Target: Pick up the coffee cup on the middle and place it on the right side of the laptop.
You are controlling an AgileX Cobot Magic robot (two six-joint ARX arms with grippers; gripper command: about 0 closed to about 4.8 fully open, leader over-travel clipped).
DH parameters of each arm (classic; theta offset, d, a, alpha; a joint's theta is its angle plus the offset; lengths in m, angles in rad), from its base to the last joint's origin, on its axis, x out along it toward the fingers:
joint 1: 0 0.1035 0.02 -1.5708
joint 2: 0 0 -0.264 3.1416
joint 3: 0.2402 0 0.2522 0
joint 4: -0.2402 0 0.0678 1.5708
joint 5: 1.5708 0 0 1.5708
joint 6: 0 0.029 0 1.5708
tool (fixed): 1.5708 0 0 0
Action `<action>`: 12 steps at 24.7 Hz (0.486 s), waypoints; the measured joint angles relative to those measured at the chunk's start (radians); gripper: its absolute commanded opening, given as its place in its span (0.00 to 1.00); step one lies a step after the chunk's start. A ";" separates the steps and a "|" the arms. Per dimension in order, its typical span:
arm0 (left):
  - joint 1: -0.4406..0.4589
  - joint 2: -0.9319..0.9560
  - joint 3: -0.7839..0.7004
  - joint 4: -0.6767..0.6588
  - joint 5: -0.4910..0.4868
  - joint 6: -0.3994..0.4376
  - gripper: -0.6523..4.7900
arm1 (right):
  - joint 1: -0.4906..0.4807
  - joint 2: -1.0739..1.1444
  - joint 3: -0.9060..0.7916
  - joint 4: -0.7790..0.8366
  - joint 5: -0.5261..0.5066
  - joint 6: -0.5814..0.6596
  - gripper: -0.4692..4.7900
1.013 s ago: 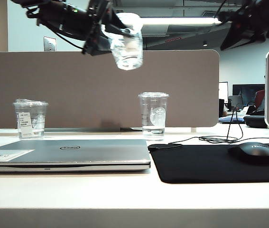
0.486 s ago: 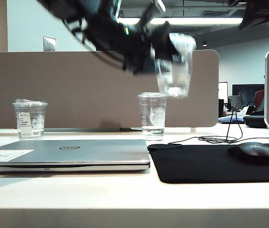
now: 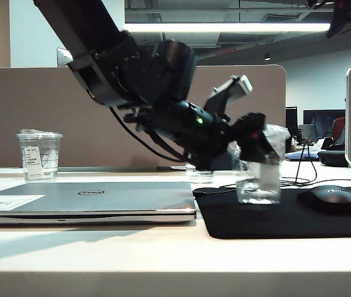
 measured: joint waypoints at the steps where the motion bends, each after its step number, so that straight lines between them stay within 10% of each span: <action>1: -0.006 0.006 0.000 0.002 0.000 0.002 0.86 | 0.000 0.000 0.000 0.000 0.000 0.000 0.08; 3: -0.014 0.006 0.000 0.001 -0.030 0.007 1.00 | 0.000 0.000 0.000 -0.001 0.000 0.000 0.08; 12: -0.020 0.005 0.001 -0.161 -0.087 0.037 1.00 | 0.001 0.000 0.000 -0.002 0.000 0.000 0.08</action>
